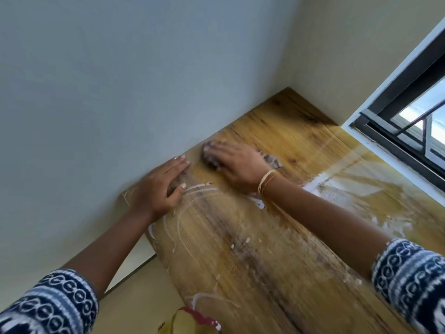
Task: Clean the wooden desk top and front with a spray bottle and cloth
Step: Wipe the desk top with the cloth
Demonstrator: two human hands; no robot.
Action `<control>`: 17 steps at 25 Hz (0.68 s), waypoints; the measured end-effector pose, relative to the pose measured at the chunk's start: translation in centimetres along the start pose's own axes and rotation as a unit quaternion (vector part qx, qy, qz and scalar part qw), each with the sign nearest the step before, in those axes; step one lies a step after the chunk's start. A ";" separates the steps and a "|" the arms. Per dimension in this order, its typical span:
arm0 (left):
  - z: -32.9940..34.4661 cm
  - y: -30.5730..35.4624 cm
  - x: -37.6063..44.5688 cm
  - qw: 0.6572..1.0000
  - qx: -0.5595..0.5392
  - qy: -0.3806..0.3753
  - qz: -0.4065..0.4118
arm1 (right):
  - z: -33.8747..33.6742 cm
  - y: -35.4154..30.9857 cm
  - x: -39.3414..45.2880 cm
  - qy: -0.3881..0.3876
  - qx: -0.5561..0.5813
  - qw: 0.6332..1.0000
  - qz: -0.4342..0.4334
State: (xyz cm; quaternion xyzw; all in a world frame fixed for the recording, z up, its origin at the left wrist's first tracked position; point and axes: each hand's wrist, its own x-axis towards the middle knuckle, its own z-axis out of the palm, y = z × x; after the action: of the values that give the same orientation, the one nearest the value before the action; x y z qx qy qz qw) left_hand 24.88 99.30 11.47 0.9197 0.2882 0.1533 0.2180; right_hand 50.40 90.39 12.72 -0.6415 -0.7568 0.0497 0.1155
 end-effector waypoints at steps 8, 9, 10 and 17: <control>0.1 0.0 -0.1 1.000 -0.011 -0.001 -0.012 | -4.6 15.3 1.1 0.032 -0.039 0.978 0.200; 0.1 0.0 -0.1 1.000 -0.011 0.002 -0.012 | -4.9 16.9 1.2 0.042 -0.047 0.963 0.261; 0.0 0.0 0.0 1.000 -0.012 0.005 -0.011 | -4.8 17.6 1.6 0.054 -0.052 0.942 0.326; -0.1 0.1 0.0 1.000 -0.010 0.007 -0.003 | -0.8 3.7 1.8 0.074 -0.060 0.969 0.230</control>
State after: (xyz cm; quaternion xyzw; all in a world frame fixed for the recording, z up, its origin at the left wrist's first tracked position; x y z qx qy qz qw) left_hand 24.93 99.27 11.62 0.9155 0.2908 0.1620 0.2260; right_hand 53.83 92.79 12.83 -0.8058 -0.5801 -0.0184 0.1178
